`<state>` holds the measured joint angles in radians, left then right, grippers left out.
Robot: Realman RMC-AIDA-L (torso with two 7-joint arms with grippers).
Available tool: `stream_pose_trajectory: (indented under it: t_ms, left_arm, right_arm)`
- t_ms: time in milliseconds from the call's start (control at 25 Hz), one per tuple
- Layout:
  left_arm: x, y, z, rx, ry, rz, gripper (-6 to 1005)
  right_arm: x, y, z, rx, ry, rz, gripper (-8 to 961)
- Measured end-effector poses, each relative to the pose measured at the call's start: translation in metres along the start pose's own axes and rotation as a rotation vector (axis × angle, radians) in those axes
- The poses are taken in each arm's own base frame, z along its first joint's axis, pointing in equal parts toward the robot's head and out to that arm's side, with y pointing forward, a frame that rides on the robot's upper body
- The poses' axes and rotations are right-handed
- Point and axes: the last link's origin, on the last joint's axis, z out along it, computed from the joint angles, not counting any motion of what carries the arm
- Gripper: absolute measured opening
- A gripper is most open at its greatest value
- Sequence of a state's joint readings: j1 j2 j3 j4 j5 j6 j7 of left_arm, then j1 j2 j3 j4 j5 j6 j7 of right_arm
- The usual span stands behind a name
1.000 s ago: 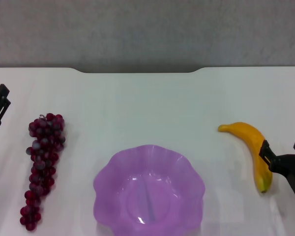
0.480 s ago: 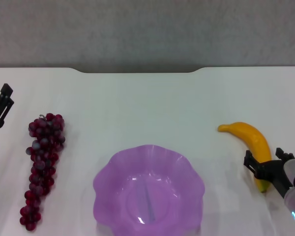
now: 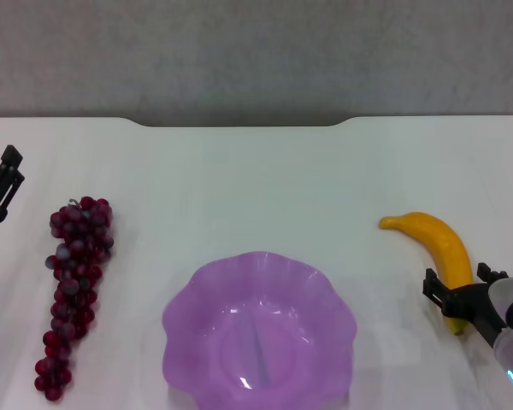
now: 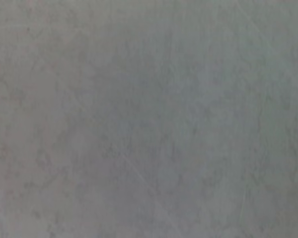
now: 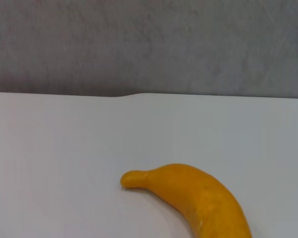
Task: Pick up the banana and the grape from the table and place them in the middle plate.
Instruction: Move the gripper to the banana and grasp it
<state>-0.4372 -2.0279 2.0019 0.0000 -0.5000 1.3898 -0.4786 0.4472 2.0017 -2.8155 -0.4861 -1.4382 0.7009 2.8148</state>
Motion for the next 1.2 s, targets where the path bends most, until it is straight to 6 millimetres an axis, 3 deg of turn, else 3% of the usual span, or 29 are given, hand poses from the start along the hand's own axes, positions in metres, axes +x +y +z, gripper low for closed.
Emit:
stream_pose_trajectory:
  t_ms: [800, 1200]
  left_arm:
    - [0.0, 0.0, 0.0001, 0.0, 0.0, 0.0, 760]
    - [0.0002, 0.0002, 0.0005, -0.001, 0.001, 0.001, 760]
  right_arm:
    - [0.0022, -0.003, -0.0011, 0.011, 0.005, 0.004, 812]
    - [0.0025, -0.0055, -0.0007, 0.021, 0.006, 0.006, 737]
